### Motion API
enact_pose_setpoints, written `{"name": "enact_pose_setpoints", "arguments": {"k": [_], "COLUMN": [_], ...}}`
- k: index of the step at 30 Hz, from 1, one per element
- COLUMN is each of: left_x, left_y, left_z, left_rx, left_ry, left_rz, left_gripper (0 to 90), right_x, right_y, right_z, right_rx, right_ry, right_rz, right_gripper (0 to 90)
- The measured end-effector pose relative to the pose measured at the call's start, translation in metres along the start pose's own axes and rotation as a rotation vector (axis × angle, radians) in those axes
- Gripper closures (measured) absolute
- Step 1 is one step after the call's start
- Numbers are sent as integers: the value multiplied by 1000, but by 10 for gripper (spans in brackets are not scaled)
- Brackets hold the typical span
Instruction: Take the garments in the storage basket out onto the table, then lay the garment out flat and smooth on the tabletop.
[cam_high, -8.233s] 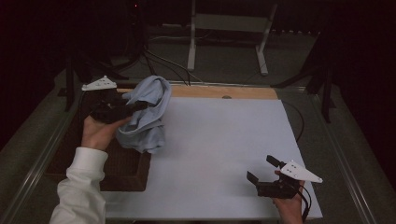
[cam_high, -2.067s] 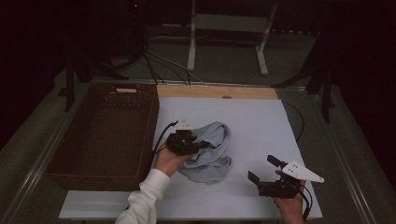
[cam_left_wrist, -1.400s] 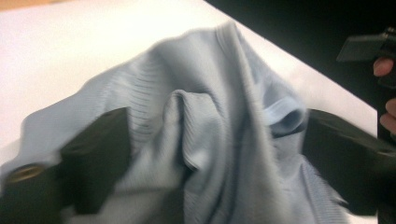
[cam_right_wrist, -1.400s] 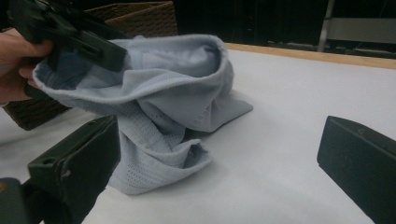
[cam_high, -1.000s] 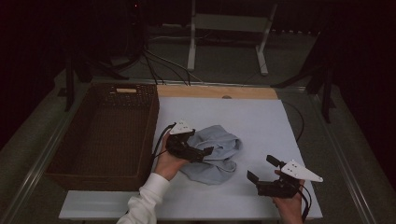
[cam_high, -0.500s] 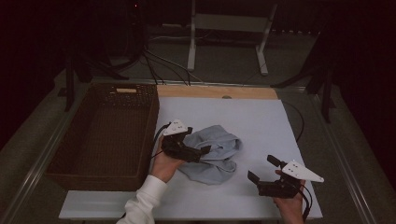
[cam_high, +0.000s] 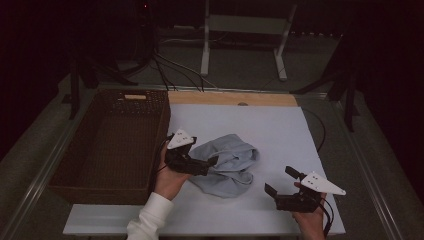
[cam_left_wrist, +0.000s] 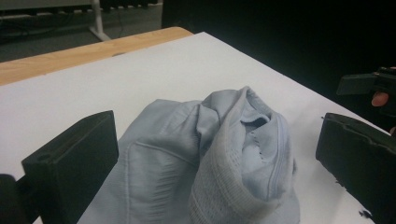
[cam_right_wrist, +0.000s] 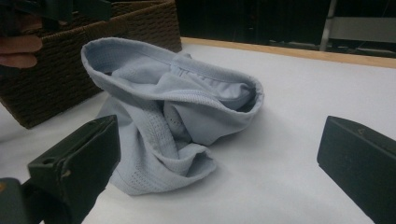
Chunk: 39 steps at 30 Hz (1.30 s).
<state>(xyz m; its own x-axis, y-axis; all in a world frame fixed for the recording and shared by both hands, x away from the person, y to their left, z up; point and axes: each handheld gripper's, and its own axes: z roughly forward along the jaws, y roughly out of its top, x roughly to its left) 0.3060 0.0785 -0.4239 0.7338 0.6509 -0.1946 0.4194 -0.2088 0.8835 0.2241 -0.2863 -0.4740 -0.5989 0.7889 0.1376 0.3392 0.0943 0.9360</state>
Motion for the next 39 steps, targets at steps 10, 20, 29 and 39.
{"name": "enact_pose_setpoints", "arguments": {"k": [10,20,29,39], "left_x": [-3,-4,-3,-1], "left_y": [-5,-14,-16,-15], "left_z": [-7,-15,-19,-27], "left_rx": [25,0,-14,-44], "left_ry": [30,24,37,46], "left_rz": [28,-6,-29,-31], "left_gripper": [5,6,5,5], "right_x": [0,0,0,1], "right_y": [0,0,0,0], "right_z": [0,0,1,4], "right_rx": [3,6,16,21], "right_ry": [0,2,4,3], "right_rz": [4,4,1,1], "right_gripper": [0,0,0,0]}}
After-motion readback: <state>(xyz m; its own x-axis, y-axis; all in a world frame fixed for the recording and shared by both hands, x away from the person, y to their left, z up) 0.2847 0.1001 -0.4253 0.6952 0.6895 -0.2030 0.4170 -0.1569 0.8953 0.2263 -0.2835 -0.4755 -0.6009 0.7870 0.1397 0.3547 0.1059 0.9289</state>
